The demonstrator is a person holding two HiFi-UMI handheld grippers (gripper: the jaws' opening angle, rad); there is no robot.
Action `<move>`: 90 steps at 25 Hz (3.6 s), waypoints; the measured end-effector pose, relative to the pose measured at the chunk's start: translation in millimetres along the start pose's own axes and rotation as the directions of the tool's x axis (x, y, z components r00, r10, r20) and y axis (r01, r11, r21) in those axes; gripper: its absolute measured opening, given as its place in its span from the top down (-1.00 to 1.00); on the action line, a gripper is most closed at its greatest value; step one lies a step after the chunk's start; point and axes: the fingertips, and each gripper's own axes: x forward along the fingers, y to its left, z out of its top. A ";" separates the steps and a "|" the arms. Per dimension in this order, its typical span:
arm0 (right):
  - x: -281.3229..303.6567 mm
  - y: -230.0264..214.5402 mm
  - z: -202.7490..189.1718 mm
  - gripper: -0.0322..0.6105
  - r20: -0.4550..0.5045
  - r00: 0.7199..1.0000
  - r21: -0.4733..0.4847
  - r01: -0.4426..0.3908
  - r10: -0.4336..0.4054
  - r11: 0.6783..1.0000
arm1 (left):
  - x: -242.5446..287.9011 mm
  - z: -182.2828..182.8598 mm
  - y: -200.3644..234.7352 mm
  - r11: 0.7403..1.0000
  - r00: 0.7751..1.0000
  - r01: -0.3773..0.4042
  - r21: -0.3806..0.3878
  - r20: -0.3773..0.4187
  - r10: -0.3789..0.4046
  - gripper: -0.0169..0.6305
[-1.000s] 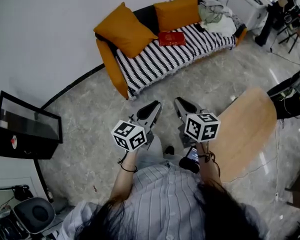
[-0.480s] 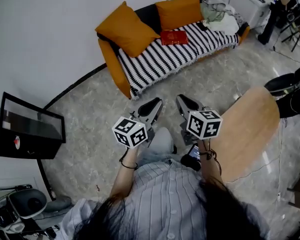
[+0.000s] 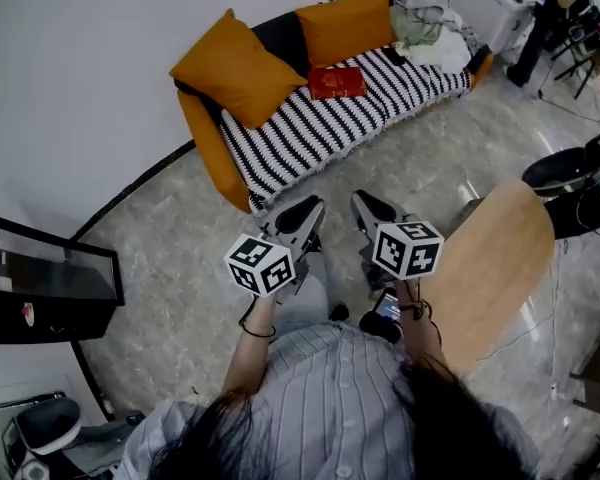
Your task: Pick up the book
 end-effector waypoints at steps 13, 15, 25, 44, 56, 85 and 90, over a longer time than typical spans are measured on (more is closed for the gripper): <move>153.4 -48.7 89.2 0.77 0.009 0.999 0.091 0.037 -0.038 0.995 | 103.3 80.7 150.3 0.999 0.999 0.033 0.006 -0.036 -0.033 0.82; 171.5 -53.0 96.0 0.77 0.003 0.999 0.113 0.037 -0.037 0.993 | 114.8 86.5 167.1 0.999 0.998 0.039 -0.004 -0.042 -0.039 0.82; 240.4 -66.0 116.4 0.77 -0.028 0.997 0.108 0.072 -0.070 0.992 | 153.0 106.6 228.9 0.998 0.994 0.066 0.007 -0.086 -0.065 0.82; 280.9 -111.9 145.7 0.77 -0.036 0.993 0.120 0.114 -0.111 0.986 | 201.9 111.0 264.7 0.996 0.989 0.086 -0.025 -0.117 -0.089 0.82; 321.1 -181.2 183.3 0.77 -0.067 0.992 0.123 0.117 -0.110 0.985 | 263.0 123.0 311.3 0.998 0.995 0.009 -0.061 -0.096 -0.015 0.82; 401.8 -367.5 255.0 0.77 -0.202 0.978 0.174 0.094 -0.058 0.980 | 441.8 124.9 380.6 0.976 0.972 -0.177 -0.125 -0.177 0.153 0.82; 403.8 -381.8 249.3 0.77 -0.222 0.973 0.194 0.114 -0.069 0.974 | 444.6 116.9 392.8 0.970 0.964 -0.201 -0.133 -0.204 0.172 0.82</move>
